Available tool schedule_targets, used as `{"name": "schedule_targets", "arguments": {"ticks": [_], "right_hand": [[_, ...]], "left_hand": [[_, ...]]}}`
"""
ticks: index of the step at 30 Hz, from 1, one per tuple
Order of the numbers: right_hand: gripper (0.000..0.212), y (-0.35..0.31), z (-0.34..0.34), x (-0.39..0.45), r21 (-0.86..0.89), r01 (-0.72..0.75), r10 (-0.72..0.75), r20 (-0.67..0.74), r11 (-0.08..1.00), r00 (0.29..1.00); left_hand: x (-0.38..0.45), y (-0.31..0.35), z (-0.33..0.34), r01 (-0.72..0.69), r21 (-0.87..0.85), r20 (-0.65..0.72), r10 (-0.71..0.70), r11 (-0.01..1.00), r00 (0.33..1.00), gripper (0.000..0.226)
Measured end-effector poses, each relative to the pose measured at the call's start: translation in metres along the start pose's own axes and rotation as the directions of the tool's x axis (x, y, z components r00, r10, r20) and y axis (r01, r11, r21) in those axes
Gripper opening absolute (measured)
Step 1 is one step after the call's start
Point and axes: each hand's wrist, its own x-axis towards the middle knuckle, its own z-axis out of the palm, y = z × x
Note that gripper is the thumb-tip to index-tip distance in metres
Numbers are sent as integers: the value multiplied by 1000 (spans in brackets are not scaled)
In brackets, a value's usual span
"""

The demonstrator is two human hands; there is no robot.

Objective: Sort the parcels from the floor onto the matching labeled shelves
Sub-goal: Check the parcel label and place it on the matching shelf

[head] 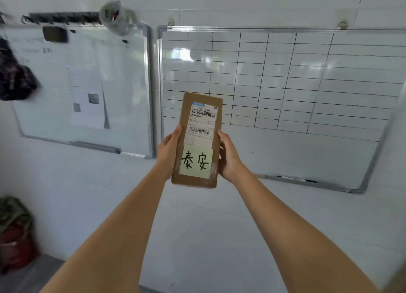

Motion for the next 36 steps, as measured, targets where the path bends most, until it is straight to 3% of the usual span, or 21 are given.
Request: {"name": "schedule_targets", "arguments": {"ticks": [8, 13, 17, 25, 30, 36], "right_hand": [[57, 34, 63, 4, -13, -77, 78, 152, 997, 985], [62, 46, 92, -1, -21, -81, 84, 292, 996, 953], [69, 56, 117, -13, -15, -120, 116, 405, 993, 907], [55, 55, 136, -69, -99, -221, 235, 602, 970, 763], [55, 56, 142, -114, -112, -240, 253, 664, 964, 704], [52, 52, 148, -161, -106, -279, 270, 701, 955, 660]], "left_hand": [[-11, 8, -70, -16, 74, -167, 28, 997, 986, 68], [-35, 23, -98, -32, 116, -303, 66, 993, 951, 60], [-64, 37, -113, -58, 167, -415, 124, 984, 902, 52], [-151, 50, -120, -66, 157, -655, 154, 985, 740, 54], [-204, 57, -122, -101, 168, -711, 191, 981, 677, 53], [-254, 70, -129, -104, 224, -700, 235, 969, 674, 63]]}}
